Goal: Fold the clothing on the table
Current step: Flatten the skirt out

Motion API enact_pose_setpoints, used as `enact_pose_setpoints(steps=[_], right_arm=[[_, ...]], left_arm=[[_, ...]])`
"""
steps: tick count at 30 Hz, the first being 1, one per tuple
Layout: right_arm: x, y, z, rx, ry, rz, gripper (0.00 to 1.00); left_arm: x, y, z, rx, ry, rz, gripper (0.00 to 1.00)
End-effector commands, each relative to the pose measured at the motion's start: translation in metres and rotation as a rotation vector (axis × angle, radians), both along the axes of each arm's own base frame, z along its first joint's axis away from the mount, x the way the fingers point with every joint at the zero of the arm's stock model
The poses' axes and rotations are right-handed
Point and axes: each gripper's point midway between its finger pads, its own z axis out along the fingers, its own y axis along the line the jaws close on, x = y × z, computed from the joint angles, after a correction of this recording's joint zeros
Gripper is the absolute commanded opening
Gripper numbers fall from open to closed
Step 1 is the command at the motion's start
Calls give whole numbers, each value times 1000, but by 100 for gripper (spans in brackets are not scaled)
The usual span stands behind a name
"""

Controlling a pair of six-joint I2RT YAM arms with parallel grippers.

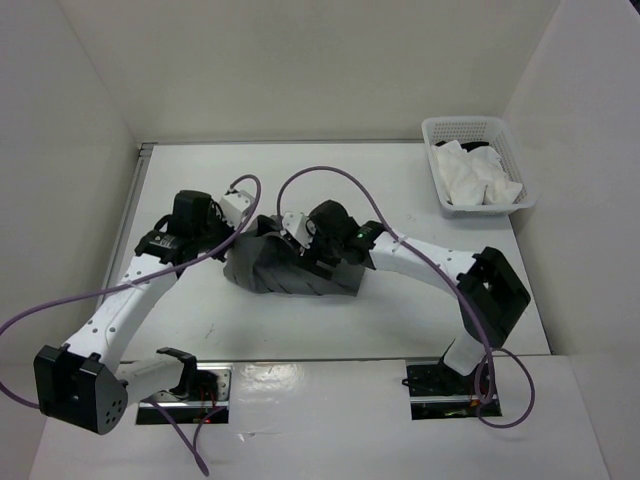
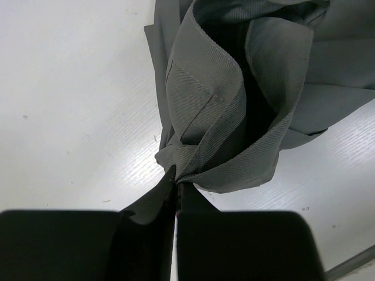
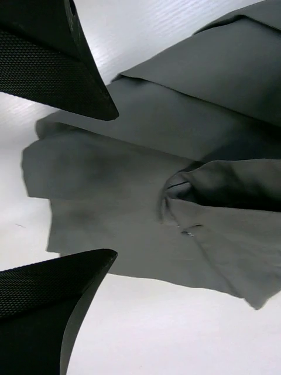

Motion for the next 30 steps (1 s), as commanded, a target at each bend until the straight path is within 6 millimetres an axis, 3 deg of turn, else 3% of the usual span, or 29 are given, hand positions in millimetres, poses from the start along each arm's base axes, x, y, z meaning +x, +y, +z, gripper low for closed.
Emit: enact_pose_setpoints(steps=[1,10,19,26,30], right_arm=[[14,32,14,83,-104,48,94],[42,66,-3,118,-111,33,94],[66,73,-14,122,-145,-30,92],[95,70,-8,143,-161,-94,73],[97,67,-25,105,-146,-108,46]], left_arm=[[2,4,15,-43,-22,55,0],[1,8,12,-79,-11,66,0],[1,6,9,-83,-1,59,0],[0,4,10,-89,-1,39,0],[0,4,10,-89,-1,39,0]])
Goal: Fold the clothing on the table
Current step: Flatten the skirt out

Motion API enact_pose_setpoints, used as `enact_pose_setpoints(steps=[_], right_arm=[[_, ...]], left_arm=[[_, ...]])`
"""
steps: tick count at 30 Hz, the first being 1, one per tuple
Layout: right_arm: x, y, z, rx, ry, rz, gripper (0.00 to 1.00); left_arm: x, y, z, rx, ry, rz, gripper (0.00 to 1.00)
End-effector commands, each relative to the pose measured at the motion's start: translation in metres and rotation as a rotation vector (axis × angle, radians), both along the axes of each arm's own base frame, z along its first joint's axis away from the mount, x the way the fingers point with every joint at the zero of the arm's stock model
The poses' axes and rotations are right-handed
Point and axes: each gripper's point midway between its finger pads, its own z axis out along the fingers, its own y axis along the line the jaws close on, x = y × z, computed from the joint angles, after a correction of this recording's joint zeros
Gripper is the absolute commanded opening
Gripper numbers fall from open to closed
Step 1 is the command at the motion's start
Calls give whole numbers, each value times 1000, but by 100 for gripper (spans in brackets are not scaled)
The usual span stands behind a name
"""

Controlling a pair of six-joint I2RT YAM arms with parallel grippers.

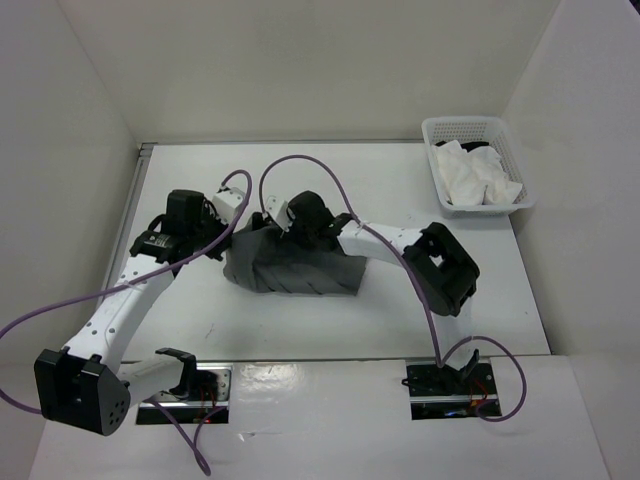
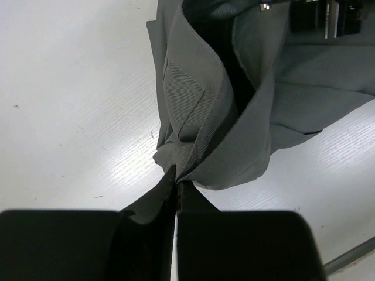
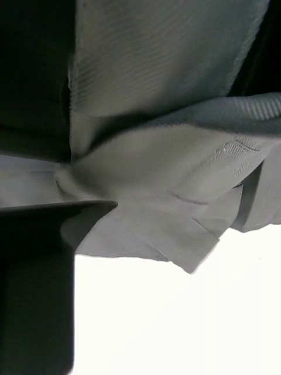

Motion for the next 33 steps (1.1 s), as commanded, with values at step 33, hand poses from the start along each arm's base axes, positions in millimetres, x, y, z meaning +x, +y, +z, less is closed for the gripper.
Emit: enact_pose_setpoints(steps=[33], right_arm=[[-136,-142,366,422,-371,114,0]], left_arm=[[-89,-16,262,-63,-644,-299,0]])
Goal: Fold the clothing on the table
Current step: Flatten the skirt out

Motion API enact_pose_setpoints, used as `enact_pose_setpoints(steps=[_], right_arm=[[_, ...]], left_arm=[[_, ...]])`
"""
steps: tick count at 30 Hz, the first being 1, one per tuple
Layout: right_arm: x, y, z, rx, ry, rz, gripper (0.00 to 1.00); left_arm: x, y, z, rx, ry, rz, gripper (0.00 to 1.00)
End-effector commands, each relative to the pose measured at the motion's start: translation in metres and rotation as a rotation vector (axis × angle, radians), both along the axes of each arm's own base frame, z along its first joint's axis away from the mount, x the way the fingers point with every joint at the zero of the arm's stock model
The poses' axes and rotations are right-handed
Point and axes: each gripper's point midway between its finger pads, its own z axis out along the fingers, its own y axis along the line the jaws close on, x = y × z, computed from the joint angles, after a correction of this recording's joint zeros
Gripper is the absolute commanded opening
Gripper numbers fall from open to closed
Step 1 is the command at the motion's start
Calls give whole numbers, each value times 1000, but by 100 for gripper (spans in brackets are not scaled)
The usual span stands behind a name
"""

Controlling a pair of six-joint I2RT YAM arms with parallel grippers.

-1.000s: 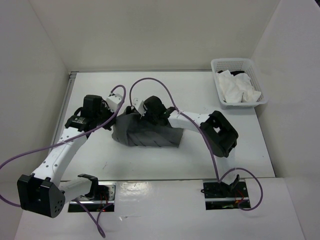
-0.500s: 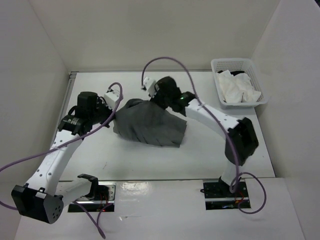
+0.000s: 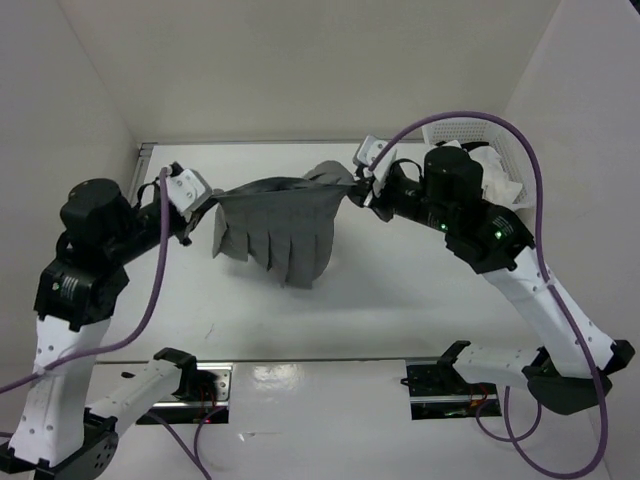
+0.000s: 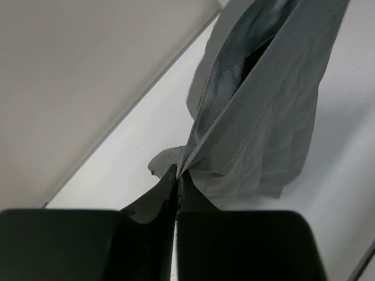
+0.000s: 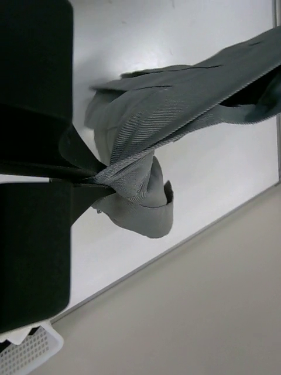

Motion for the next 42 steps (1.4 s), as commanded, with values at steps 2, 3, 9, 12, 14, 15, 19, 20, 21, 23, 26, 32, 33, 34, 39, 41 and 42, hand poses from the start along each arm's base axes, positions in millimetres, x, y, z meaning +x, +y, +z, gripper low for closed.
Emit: enact_pose_setpoints(steps=[2,3,9,12,14,15,19,20,21,23,26,32,33,34,39,41,42], right_arm=[[-47,-45,28,5,-66,31,0],[-60,-44,28,7,-66,92,0],[-90,-58,29,37,-63,186,0],[-90,-55,15,27,-16,196,0],[-79,-49,-6,0,43,196,0],[-76,-47,-14,-10,66,195,0],[-48,-34,-50,-47,137,181,0],[-36,-34,-58,-56,152,139,0],[-25,-33,-74,-78,177,112,0],[8,-28,-105,-129,209,35,0],[55,-21,-150,-203,262,-60,0],[129,8,-210,-265,332,-134,0],[136,13,-216,-277,330,-146,0],[148,17,-217,-277,319,-159,0],[204,26,-266,-295,340,-335,6],[225,25,-263,-231,340,-446,22],[236,19,-247,-202,298,-519,29]], left_arm=[[-59,10,27,46,-90,-69,0],[-68,11,29,49,-103,-80,0],[-129,5,27,43,-124,-199,0],[-136,3,19,37,-111,-215,0],[-129,0,7,35,-75,-228,0],[-124,-1,-1,27,-49,-226,0],[-74,-13,-60,18,144,-246,0],[-61,-16,-87,29,216,-242,0],[-37,-18,-100,36,240,-226,0],[0,-22,-124,56,273,-193,0],[51,-21,-164,99,343,-108,0],[137,-11,-185,159,350,36,0],[146,-4,-190,155,357,74,0],[160,5,-188,157,335,130,0],[204,36,-217,182,326,376,0],[224,61,-214,191,268,547,16],[232,72,-210,175,240,606,41]])
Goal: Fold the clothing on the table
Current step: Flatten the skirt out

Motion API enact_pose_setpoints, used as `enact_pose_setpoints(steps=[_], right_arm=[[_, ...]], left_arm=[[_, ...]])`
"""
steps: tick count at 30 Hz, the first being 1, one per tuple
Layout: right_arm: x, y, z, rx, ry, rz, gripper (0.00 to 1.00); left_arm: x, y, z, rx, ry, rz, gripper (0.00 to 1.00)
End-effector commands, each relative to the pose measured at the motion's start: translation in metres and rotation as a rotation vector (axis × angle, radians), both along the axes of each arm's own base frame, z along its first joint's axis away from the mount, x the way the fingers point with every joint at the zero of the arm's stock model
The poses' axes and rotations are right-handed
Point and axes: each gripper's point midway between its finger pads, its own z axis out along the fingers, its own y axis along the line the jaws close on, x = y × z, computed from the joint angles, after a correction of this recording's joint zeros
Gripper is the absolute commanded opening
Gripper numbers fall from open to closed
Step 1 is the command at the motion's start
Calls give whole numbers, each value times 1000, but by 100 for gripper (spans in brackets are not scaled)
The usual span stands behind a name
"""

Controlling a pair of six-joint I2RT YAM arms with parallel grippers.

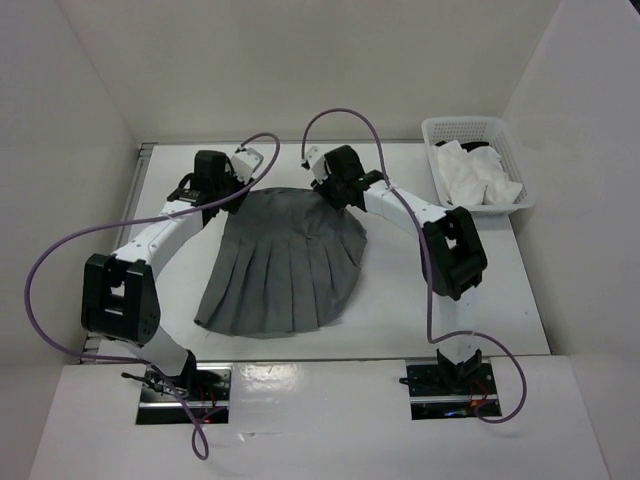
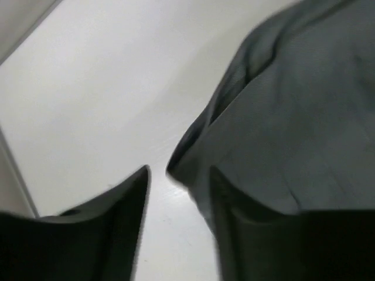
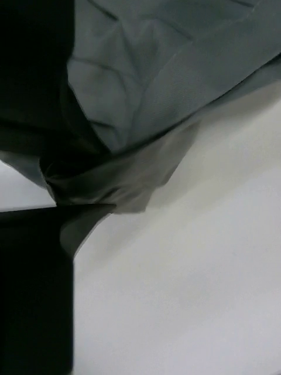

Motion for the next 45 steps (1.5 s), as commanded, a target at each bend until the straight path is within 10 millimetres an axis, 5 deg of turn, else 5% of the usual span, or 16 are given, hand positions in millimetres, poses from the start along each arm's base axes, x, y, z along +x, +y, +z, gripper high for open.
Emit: enact_pose_setpoints(steps=[1,2,4,7,9,11,13,14,16,20,32,41,45], right_arm=[[54,-4,59,85,-232,-258,42],[57,-9,69,111,-259,-318,46],[63,-27,83,132,-296,-392,59],[62,-57,103,177,-308,-443,69],[49,-72,107,164,-281,-432,73],[35,-86,97,125,-250,-436,79],[18,-98,108,126,-250,-426,80],[4,-95,97,133,-205,-386,84],[-13,-108,106,152,-182,-348,86],[-51,-111,82,125,-77,-259,90],[-113,-111,32,94,140,-141,90],[-150,-87,-18,114,403,36,90],[-149,-73,-29,141,480,99,90]], left_arm=[[47,53,37,65,-227,333,59],[48,61,39,74,-239,361,86],[51,80,44,60,-273,449,100],[47,104,68,21,-335,547,100],[41,98,69,-17,-286,511,100],[29,76,57,-60,-192,425,100],[16,52,48,-81,-137,342,100],[5,32,37,-90,-73,277,100],[-14,-2,13,-130,21,164,100],[-29,-33,-24,-153,175,99,100],[-6,-38,-101,-115,348,191,100],[3,-35,-114,-80,336,232,98],[2,-25,-121,-60,345,270,97]])
